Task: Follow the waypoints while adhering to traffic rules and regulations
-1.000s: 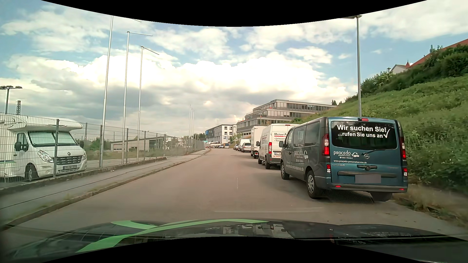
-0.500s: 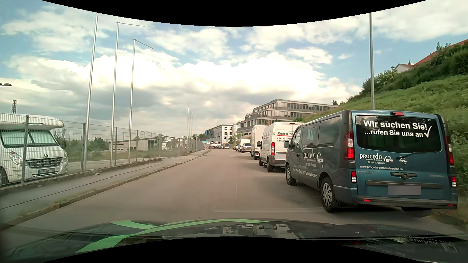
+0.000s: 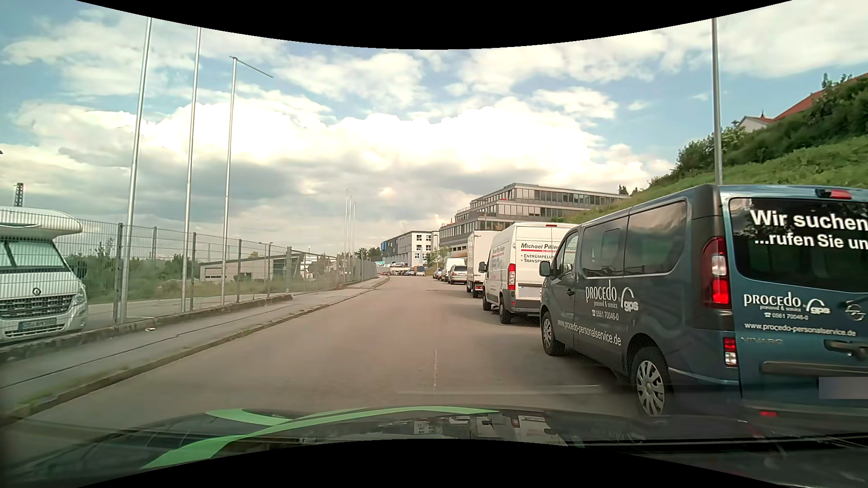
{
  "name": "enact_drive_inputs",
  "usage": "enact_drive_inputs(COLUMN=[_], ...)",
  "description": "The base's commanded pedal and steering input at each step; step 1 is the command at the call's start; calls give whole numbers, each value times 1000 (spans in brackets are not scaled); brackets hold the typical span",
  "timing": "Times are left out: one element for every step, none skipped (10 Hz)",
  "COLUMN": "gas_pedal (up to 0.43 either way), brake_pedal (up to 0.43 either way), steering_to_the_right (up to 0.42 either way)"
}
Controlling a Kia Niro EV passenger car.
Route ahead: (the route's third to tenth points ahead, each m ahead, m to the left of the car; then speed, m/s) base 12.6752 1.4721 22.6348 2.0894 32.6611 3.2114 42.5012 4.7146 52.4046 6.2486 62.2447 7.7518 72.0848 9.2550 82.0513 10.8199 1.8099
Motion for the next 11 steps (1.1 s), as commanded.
enact_drive_inputs(gas_pedal=[0,0,0,0,0,0,0,0,0,0,0], brake_pedal=[140,134,128,128,128,128,128,128,128,128,91], steering_to_the_right=[-4,-4,-4,-5,-5,-4,-4,-5,-4,-4,-4])
